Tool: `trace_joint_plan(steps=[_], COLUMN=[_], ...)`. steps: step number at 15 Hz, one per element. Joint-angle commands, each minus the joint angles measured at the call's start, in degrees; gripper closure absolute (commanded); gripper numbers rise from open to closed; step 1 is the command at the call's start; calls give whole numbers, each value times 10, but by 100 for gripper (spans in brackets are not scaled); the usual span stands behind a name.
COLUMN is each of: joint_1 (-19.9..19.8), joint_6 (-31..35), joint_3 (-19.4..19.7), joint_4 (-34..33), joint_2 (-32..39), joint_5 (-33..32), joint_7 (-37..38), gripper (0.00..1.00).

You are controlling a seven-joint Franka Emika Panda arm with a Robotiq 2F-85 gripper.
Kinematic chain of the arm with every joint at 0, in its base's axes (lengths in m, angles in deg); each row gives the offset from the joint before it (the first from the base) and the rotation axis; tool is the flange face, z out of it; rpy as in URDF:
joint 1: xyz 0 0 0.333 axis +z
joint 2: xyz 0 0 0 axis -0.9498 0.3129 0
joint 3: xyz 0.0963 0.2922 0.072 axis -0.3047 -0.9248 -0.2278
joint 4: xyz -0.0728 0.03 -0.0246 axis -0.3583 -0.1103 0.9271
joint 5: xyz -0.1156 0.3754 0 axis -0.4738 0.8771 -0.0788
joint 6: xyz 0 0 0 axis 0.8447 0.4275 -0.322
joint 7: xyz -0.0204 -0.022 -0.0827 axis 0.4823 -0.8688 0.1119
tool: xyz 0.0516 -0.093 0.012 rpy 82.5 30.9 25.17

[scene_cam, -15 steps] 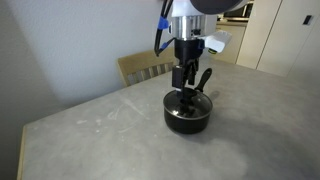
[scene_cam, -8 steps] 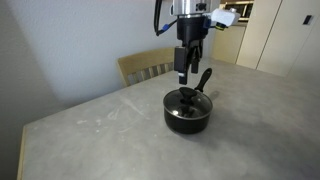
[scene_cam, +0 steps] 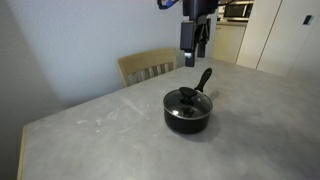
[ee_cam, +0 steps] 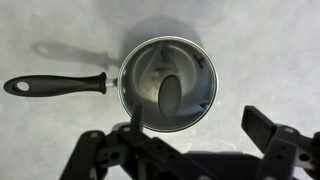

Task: Put the lid on the pot

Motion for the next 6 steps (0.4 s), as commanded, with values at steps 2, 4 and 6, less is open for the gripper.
trace_joint_plan(steps=[2, 4, 6], joint_1=[-2, -1, -1], joint_6=[-4, -3, -3], joint_3=[-2, -2, -2], joint_4=[-2, -2, -2], joint_2=[-6, -7, -7], joint_5=[-1, -1, -1], joint_7=[1, 1, 2], gripper=[0, 0, 0])
